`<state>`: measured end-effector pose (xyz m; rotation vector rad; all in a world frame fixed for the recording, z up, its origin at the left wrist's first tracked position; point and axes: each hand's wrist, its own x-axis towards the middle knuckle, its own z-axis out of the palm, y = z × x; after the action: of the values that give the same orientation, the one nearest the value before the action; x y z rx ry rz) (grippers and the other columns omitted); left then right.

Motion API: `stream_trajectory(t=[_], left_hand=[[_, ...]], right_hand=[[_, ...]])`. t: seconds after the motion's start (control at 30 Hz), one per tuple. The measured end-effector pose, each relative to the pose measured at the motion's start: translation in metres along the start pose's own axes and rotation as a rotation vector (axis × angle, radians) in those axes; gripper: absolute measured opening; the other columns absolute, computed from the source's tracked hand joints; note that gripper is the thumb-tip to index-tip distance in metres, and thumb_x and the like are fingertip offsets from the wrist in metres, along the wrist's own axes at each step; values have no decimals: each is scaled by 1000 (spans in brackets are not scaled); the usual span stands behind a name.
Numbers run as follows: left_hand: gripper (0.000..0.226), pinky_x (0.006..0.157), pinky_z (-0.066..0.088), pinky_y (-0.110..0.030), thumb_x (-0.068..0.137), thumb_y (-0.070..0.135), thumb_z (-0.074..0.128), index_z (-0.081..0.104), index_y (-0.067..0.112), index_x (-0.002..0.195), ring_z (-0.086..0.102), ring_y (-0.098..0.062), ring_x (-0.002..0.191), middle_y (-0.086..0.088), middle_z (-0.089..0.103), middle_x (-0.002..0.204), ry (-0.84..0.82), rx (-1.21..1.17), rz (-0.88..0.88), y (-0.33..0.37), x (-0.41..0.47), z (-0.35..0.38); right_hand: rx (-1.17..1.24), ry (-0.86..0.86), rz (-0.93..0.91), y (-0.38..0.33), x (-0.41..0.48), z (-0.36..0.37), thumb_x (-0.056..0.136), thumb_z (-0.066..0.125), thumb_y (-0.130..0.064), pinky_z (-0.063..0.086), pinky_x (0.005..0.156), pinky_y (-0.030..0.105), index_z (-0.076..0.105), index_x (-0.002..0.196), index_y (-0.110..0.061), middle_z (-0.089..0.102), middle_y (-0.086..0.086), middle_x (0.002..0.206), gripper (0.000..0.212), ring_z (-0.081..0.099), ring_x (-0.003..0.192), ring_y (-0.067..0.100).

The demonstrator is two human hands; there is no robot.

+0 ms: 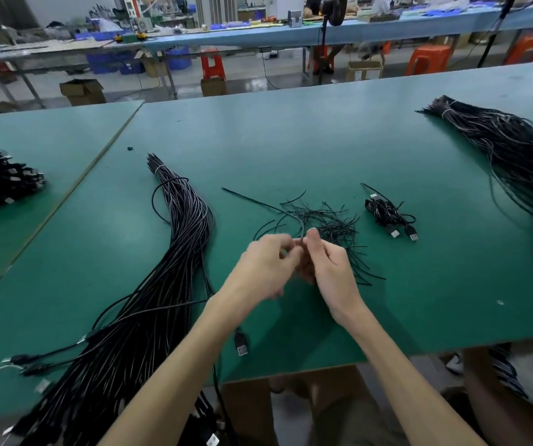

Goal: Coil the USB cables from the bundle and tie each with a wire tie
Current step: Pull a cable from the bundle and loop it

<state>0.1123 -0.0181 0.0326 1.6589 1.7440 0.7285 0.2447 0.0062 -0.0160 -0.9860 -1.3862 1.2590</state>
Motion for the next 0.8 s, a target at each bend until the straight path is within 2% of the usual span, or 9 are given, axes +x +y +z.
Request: stream_trajectory(t=[0.07,0.1,0.23,0.37,0.43,0.57,0.63,0.7,0.8], left_hand=[[21,42,47,-27,105,28,53,64,20,90,57,-19,41,-2,68,68,-157,-28,51,-6,-6,1],[19,43,47,-27,106,27,53,65,20,93,57,-19,42,-1,67,67,-222,-53,71,-9,-9,1],[20,48,47,-25,106,28,55,66,16,94,56,-18,45,2,65,64,-365,-20,95,-22,-12,-13],[26,51,49,-25,102,34,62,71,17,84,55,-10,50,7,61,59,-413,107,74,-43,-10,-48],[23,53,47,-28,98,35,67,73,23,80,52,-10,50,7,60,57,-248,102,91,-56,-3,-68],[16,59,42,-25,91,42,74,72,31,79,56,1,60,21,65,67,352,283,151,-85,14,-93],[14,59,40,-23,90,43,76,73,31,82,56,4,65,21,64,68,565,204,155,-93,20,-96],[17,67,42,-22,91,42,74,75,25,89,56,0,71,16,62,75,692,155,139,-98,28,-91],[24,69,38,-10,92,38,75,76,14,92,53,-2,71,1,60,86,776,5,59,-95,41,-75]], right_hand=[[-66,0,-6,3,1,0,107,53,-36,58,70,38,74,94,-13,73,2,81,33,67,73,19],[-85,17,-20,4,2,0,106,57,-30,58,73,40,72,95,-13,72,0,81,26,67,75,20],[-56,153,-79,4,3,-2,108,51,-23,49,64,25,66,89,-15,63,-5,72,25,58,68,10],[16,468,-54,6,4,-9,111,45,-25,41,55,29,64,90,-17,57,-9,67,29,50,61,10],[14,504,-75,6,4,-9,112,42,-26,37,52,30,63,93,-18,54,-9,65,29,46,59,10],[-37,484,-122,6,2,-5,112,41,-28,34,53,31,66,97,-22,50,-6,65,29,41,58,11],[-22,508,-119,6,2,-7,112,41,-27,34,53,32,66,97,-23,49,-4,66,29,41,60,12],[8,527,-117,6,2,-8,112,42,-27,33,53,31,67,97,-23,47,-2,67,29,40,60,13],[-4,506,-129,5,2,-6,111,43,-27,31,49,24,68,97,-24,42,-6,64,29,36,57,10]])
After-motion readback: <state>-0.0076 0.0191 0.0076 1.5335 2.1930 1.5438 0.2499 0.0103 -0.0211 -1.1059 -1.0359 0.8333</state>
